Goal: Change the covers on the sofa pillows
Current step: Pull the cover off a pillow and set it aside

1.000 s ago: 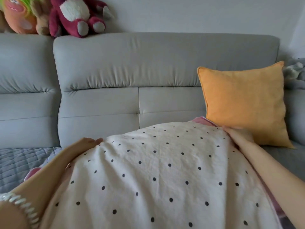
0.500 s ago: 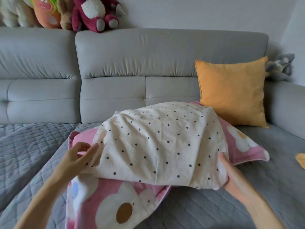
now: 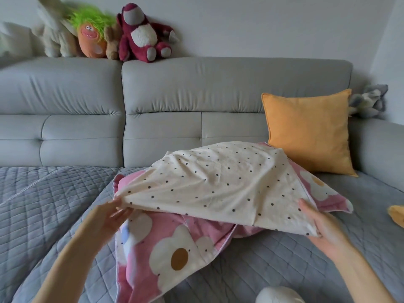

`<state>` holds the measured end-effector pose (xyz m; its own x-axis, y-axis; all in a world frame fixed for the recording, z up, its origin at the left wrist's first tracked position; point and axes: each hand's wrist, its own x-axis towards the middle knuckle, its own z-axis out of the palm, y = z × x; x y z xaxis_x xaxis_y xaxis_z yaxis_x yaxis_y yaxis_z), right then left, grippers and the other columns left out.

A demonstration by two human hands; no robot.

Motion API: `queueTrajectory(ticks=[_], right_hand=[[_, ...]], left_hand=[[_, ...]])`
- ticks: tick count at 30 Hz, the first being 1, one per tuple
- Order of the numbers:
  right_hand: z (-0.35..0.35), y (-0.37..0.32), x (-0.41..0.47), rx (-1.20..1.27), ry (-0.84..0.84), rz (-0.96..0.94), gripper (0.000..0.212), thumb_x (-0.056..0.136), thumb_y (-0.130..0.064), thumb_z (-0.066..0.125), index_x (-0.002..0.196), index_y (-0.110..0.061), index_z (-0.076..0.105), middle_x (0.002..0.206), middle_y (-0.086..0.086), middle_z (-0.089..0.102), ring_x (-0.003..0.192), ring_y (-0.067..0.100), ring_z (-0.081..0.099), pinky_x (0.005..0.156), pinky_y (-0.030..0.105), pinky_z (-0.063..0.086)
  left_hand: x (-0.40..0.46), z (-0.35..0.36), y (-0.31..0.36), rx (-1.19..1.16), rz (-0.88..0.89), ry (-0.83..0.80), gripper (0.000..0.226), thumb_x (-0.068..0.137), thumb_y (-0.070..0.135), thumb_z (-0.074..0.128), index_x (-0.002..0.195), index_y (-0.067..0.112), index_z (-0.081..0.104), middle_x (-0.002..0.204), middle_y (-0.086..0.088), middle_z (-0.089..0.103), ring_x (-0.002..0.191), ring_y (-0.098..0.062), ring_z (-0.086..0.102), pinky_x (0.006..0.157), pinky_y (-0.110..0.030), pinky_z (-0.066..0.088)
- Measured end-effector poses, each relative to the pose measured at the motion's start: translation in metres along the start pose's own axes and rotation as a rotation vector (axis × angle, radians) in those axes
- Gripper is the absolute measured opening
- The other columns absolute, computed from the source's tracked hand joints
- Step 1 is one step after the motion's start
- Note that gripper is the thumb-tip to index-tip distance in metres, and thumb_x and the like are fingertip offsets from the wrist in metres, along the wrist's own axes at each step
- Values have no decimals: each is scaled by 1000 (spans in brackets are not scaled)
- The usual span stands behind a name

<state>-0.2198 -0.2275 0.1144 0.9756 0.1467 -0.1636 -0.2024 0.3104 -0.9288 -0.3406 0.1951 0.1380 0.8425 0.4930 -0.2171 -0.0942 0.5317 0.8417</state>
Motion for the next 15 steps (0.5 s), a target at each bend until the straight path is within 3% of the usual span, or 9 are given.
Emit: queueTrajectory(ticks=[2,4,5,6,8,10,13,15], right_hand=[[1,0,-2,39,-7,29,34,85,-23,58,116,-11,60,116,9,66,110,24,60,95,41,44],[3,6,-4,80,19,76,34,90,-23,55,120,-7,58,118,12,65,110,26,59,90,39,45],[3,9,-5,92,26,89,33,91,-24,55,118,-7,59,119,12,64,111,26,59,87,39,46],[3,10,-8,92,24,94,31,89,-26,58,115,-10,60,119,11,64,110,26,59,84,39,47],[2,10,-14,101,-6,83,38,77,-30,70,111,-15,61,115,7,67,106,23,62,79,39,50],[-2,7,-19,145,-70,78,41,74,-28,69,112,-17,60,109,4,70,98,20,67,73,35,55],[-7,3,-20,224,-90,92,38,81,-17,54,118,-9,58,114,9,68,105,23,64,81,35,47],[-9,1,-19,225,-48,87,49,73,-15,66,120,-3,57,117,14,65,111,26,59,89,37,45]], left_hand=[[0,-7,-5,-109,-54,69,17,95,0,37,88,-4,52,90,-17,56,68,-23,65,51,-23,56],[-1,-11,-13,-155,-101,65,13,95,0,40,94,-5,52,83,-18,62,65,-23,66,49,-22,55],[-2,-12,-16,-172,-124,53,10,90,-1,50,99,-5,52,77,-17,66,65,-22,67,50,-22,56],[-4,-12,-18,-183,-140,52,21,82,0,63,100,-4,53,75,-16,67,68,-22,67,53,-22,56],[-3,-13,-18,-100,-184,53,24,81,12,68,95,-1,54,89,-16,63,80,-20,60,72,-22,57],[-5,-10,-15,35,-247,42,33,92,33,53,95,0,54,95,-16,59,85,-18,55,86,-25,52],[-3,-3,-12,93,-238,69,30,92,29,54,98,0,55,89,-11,58,80,-16,54,69,-27,54],[2,11,-8,92,-61,170,13,92,16,56,95,4,56,87,-11,57,80,-18,56,64,-31,52]])
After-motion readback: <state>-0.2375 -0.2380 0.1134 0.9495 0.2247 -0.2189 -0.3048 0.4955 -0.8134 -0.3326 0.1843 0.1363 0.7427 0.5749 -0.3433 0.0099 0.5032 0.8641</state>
